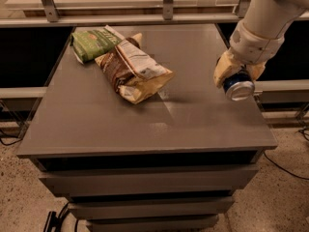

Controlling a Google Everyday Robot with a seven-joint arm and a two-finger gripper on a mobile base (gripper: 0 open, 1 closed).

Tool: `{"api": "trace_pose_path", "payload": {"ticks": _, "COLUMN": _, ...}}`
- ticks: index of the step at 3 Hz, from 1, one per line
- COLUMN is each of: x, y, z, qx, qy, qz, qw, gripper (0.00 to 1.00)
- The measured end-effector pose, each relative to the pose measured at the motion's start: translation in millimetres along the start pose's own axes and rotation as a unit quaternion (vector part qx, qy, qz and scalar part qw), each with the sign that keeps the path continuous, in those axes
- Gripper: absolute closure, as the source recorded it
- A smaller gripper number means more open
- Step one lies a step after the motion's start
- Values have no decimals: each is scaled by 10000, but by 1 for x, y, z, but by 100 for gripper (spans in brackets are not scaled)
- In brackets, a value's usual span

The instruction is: Place pepsi can upright

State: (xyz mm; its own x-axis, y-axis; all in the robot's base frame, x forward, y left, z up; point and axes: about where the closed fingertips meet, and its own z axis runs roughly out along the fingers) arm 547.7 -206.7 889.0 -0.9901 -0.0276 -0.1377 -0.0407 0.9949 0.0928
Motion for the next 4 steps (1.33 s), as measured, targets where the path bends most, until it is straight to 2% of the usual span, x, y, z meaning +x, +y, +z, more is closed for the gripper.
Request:
{"api": "trace_pose_path", "payload": {"ticks": 1, "x": -10, "y": 9, "z": -22, "qx": -280, "qy": -225, "qz": -393, "qw": 9986, "gripper": 100}}
{"api": "trace_pose_path", "payload": {"ticks": 2, "x": -10, "y": 10, "z": -21, "qx": -280, "qy": -227, "qz": -390, "qw": 9986, "gripper": 100}}
{"api": "trace_pose_path", "payload": {"ticks": 3, "x": -11, "y": 11, "z": -16, "qx": -577, "qy": -422, "qz": -518, "qw": 9961, "gripper": 100}}
{"api": "trace_pose_path", "payload": {"ticks": 4, "x": -10, "y": 10, "z": -8, "qx": -1215, "qy": -786, "qz": -772, "qw": 9865, "gripper": 100}}
